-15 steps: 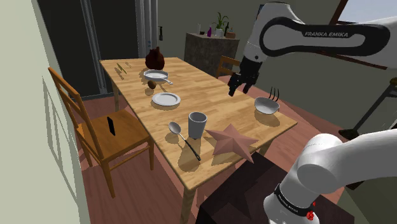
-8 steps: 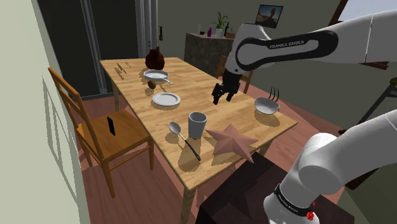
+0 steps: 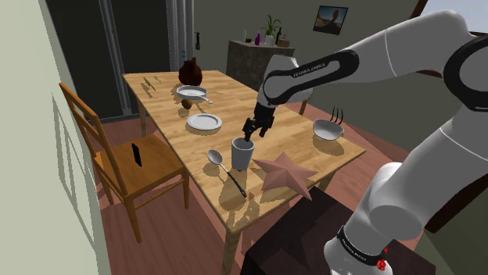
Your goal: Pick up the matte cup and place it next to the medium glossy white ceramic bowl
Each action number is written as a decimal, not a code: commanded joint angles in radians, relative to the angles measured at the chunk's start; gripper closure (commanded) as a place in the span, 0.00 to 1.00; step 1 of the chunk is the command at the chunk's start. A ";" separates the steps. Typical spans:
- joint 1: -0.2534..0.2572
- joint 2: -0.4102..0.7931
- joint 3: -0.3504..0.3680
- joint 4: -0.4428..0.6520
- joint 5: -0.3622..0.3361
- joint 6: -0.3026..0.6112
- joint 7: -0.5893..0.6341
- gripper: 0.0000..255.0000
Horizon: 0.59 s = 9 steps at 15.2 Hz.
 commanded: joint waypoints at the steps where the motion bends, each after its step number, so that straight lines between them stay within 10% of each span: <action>1: 0.007 0.044 -0.003 0.008 0.019 0.033 -0.020 0.00; 9: 0.015 0.107 -0.001 -0.021 0.044 0.124 -0.036 0.00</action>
